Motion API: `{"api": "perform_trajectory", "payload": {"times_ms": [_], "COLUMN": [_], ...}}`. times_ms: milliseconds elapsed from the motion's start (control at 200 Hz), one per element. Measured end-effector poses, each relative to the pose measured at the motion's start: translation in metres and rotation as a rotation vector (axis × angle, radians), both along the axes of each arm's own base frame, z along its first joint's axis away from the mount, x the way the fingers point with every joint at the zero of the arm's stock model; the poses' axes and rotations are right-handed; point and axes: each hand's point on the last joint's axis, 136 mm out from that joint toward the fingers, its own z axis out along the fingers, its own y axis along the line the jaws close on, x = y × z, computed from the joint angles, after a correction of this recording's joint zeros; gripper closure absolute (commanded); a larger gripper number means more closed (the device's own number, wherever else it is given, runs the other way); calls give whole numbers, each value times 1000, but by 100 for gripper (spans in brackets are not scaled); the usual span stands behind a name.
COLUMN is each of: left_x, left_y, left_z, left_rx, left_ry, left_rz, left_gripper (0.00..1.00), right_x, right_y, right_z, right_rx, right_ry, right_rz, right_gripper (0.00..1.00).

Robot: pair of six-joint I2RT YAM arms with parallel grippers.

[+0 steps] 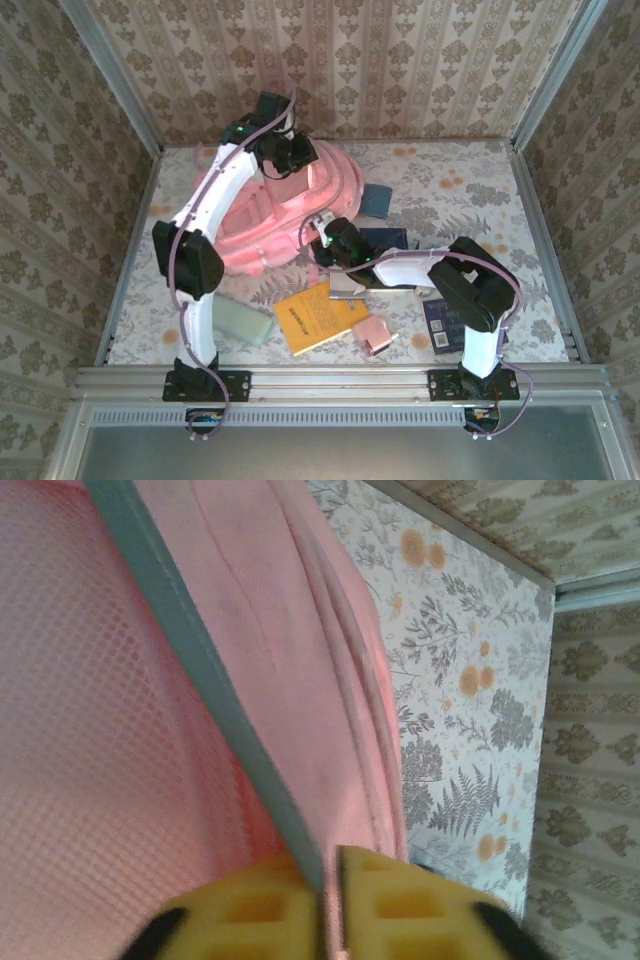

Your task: Pack the student bag

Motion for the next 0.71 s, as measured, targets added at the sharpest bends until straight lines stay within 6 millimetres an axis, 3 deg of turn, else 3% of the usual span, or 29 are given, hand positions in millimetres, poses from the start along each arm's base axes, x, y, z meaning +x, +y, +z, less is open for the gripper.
{"api": "perform_trajectory", "payload": {"times_ms": [100,195,280,425,485,550,705], "left_x": [-4,-14,-32,-68,-77,-81,-78], "left_y": [-1,15,55,145,169,180,181], "left_z": [1,3,-6,-31,-42,-55,-92], "left_rx": [42,57,66,16,5,-5,-39], "left_ry": [-11,-8,35,109,137,168,257], "left_rz": [-35,-19,63,316,392,433,474], "left_gripper": [49,44,40,35,34,33,31], "right_x": [-6,-11,-10,-9,-9,-9,-9], "right_y": [16,28,35,39,39,39,39], "right_z": [-6,-19,-26,-27,-27,-28,-29], "right_rx": [60,85,92,98,96,96,94], "right_ry": [44,91,113,122,122,123,125], "right_rz": [-22,-37,-47,-57,-58,-58,-58], "right_gripper": [100,100,100,100,100,100,100]}}
